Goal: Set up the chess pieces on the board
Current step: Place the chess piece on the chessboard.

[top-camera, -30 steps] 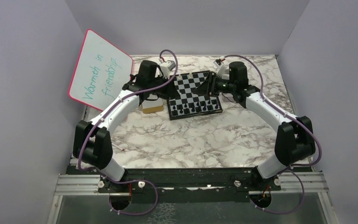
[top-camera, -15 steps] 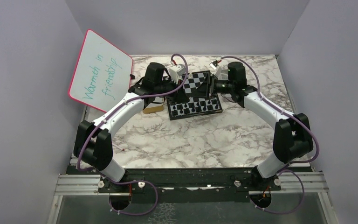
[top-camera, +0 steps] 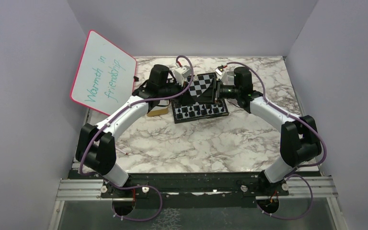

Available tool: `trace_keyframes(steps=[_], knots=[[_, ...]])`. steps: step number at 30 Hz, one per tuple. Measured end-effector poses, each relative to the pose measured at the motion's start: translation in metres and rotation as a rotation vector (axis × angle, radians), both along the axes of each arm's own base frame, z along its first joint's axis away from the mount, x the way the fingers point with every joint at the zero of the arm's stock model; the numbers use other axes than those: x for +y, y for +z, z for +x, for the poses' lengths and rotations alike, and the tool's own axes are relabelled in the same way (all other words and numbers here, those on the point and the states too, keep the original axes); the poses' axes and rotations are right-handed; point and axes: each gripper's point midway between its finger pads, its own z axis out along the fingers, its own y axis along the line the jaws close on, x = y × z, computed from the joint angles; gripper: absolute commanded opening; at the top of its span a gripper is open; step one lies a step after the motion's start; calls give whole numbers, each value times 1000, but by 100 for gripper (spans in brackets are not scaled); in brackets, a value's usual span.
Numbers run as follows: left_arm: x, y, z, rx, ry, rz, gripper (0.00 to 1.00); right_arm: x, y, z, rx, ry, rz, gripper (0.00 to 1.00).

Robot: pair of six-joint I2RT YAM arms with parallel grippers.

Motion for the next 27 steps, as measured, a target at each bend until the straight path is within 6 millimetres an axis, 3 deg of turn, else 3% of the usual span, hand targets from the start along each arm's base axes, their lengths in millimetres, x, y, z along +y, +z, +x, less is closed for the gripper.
trace_keyframes(steps=[14, 27], knots=[[-3, -4, -4, 0, -20, -8, 13, 1, 4, 1, 12, -5, 15, 32], [-2, -8, -6, 5, -22, -7, 14, 2, -6, 3, 43, -7, 7, 30]])
